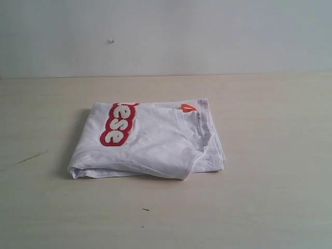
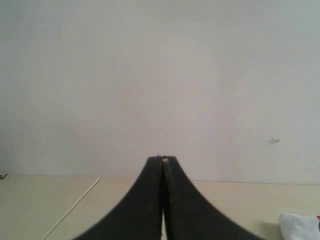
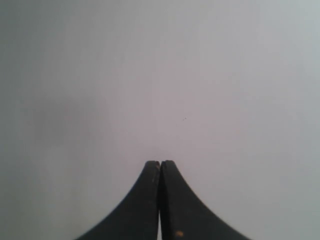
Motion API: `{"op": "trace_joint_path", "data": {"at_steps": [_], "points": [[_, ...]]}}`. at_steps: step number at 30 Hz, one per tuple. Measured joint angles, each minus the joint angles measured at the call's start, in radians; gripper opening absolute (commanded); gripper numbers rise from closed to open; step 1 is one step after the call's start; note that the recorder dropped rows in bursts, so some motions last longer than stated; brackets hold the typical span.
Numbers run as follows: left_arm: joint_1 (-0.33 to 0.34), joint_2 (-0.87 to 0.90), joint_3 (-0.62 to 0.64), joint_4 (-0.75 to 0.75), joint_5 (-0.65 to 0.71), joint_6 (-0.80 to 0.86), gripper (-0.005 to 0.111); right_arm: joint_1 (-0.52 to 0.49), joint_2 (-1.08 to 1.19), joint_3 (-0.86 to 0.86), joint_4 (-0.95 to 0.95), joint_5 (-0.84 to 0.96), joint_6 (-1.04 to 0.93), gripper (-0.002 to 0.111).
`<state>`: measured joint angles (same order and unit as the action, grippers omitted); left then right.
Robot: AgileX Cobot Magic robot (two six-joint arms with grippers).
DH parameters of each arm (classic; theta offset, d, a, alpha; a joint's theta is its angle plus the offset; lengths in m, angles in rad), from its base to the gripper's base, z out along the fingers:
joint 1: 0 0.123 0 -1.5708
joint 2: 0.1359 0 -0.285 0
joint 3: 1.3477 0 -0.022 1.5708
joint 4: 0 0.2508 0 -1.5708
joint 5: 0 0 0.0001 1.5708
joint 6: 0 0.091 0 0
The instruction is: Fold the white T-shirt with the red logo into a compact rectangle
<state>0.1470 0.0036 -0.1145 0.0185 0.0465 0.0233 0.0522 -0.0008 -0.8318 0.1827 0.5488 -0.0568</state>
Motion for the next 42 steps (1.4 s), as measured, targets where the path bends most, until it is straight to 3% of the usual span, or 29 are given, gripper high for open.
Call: {"op": "trace_joint_path", "data": {"at_steps": [7,13,20,27,34,42], "points": [[0.000,0.002,0.109,0.052,-0.157,-0.023,0.000,0.000,0.000,0.000,0.000,0.000,0.000,0.000],[0.000,0.002,0.111,0.056,-0.172,-0.055,0.000,0.000,0.000,0.000,0.000,0.000,0.000,0.000],[-0.129,0.002,0.111,0.056,-0.168,-0.066,0.000,0.000,0.000,0.000,0.000,0.000,0.000,0.000],[-0.142,0.002,0.111,0.056,-0.072,-0.079,0.000,0.000,0.000,0.000,0.000,0.000,0.000,0.000],[-0.142,0.002,0.111,0.052,0.191,-0.050,0.000,0.000,0.000,0.000,0.000,0.000,0.000,0.000],[-0.140,0.002,0.111,0.030,0.268,-0.050,0.000,0.000,0.000,0.000,0.000,0.000,0.000,0.000]]}}
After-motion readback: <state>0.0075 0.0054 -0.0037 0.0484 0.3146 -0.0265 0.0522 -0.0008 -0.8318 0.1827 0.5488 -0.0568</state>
